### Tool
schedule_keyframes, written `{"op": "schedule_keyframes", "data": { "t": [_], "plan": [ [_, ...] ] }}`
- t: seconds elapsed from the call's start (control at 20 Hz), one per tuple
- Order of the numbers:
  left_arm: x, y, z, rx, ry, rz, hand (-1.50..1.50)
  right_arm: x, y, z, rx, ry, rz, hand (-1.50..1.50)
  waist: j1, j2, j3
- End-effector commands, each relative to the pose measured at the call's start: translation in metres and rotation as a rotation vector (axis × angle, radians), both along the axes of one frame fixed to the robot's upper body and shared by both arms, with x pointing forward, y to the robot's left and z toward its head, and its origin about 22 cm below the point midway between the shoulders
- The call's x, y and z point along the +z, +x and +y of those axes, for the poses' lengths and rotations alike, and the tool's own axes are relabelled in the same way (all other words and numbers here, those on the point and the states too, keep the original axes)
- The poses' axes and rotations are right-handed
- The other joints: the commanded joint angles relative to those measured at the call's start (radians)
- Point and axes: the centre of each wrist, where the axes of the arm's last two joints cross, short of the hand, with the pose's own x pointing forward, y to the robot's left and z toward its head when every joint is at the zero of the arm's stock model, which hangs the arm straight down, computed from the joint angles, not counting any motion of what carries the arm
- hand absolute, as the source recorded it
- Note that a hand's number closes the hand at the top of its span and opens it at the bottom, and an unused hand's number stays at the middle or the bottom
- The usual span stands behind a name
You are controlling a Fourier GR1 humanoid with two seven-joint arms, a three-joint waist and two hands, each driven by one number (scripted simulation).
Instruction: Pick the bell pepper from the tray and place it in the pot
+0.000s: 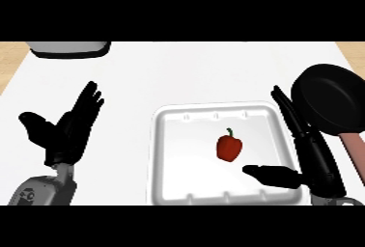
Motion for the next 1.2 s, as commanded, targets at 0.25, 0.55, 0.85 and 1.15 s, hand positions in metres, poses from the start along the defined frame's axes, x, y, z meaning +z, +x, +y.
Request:
{"op": "schedule_keyframes", "data": {
  "t": [0.25,0.55,0.85,1.15],
  "plan": [
    [0.003,-0.002,-0.013,-0.035,-0.003,-0.007,0.00,0.078,-0.037,0.003,-0.050,-0.384,0.225,-1.50,0.006,0.007,-0.001],
    [0.016,-0.008,-0.010,-0.038,-0.004,-0.009,0.00,0.108,-0.040,0.035,-0.069,-0.454,0.432,-1.50,0.030,0.007,0.000],
    [0.024,0.000,-0.011,-0.028,-0.015,-0.004,0.00,0.123,-0.009,0.055,-0.114,-0.432,0.558,-1.50,0.027,0.010,0.001],
    [0.002,-0.002,-0.015,-0.031,-0.008,0.003,0.00,0.098,-0.001,0.065,-0.125,-0.484,0.648,-1.50,0.020,0.010,0.001]
  ]
}}
